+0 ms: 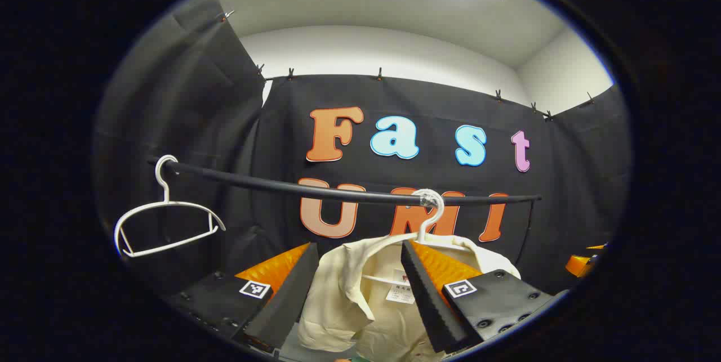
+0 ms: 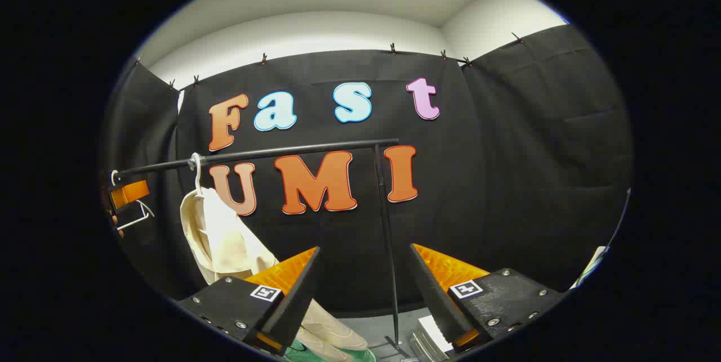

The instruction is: Grasp the clothes on the hanger with both hands and then place them into the laundry hamper below.

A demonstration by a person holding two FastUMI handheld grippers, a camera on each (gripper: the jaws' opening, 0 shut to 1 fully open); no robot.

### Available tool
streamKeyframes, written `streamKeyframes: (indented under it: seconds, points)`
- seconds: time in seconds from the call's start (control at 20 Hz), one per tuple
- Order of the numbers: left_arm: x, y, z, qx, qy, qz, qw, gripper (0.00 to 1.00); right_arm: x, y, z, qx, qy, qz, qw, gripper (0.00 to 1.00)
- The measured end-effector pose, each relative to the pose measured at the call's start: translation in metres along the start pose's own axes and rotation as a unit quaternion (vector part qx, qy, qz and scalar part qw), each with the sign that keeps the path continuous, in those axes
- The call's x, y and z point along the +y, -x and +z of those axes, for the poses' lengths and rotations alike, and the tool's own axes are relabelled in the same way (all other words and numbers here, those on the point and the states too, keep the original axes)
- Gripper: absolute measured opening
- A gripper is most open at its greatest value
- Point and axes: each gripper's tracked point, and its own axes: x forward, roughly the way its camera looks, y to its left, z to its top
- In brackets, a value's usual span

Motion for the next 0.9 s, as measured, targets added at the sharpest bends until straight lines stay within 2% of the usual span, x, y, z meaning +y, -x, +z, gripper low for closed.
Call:
streamKeyframes:
  seconds: [0.15,0.2,0.3,0.35,0.5,0.55,0.8,0.85,0.9]
  points:
    - [0.005,0.005,-0.013,0.020,0.011,0.002,1.000,0.96,0.005,0.008,-0.001,0.003,0.009,0.002,1.000,0.93]
    - [0.010,0.008,-0.014,0.021,0.013,0.007,1.000,0.92,0.007,0.010,-0.001,0.004,0.013,0.003,1.000,0.93]
    - [0.017,0.016,-0.014,0.020,0.018,0.016,1.000,0.92,0.012,0.013,-0.002,0.006,0.022,0.009,1.000,0.93]
    - [0.022,0.021,-0.013,0.019,0.017,0.021,0.999,0.96,0.016,0.013,-0.003,0.007,0.026,0.014,1.000,0.93]
    - [0.035,0.031,-0.012,0.017,0.016,0.037,0.999,1.00,0.028,0.016,-0.003,0.005,0.030,0.028,0.999,0.93]
    - [0.037,0.033,-0.012,0.019,0.016,0.039,0.999,0.96,0.032,0.017,-0.004,0.006,0.031,0.031,0.999,0.93]
    - [0.044,0.043,-0.003,0.009,0.003,0.047,0.999,0.96,0.039,0.017,-0.005,0.008,0.042,0.039,0.998,0.93]
    - [0.045,0.044,-0.002,0.008,0.002,0.047,0.999,0.92,0.041,0.017,-0.005,0.007,0.039,0.041,0.998,0.93]
    - [0.046,0.044,-0.003,0.007,0.002,0.047,0.999,0.96,0.043,0.017,-0.004,0.007,0.035,0.043,0.998,0.93]
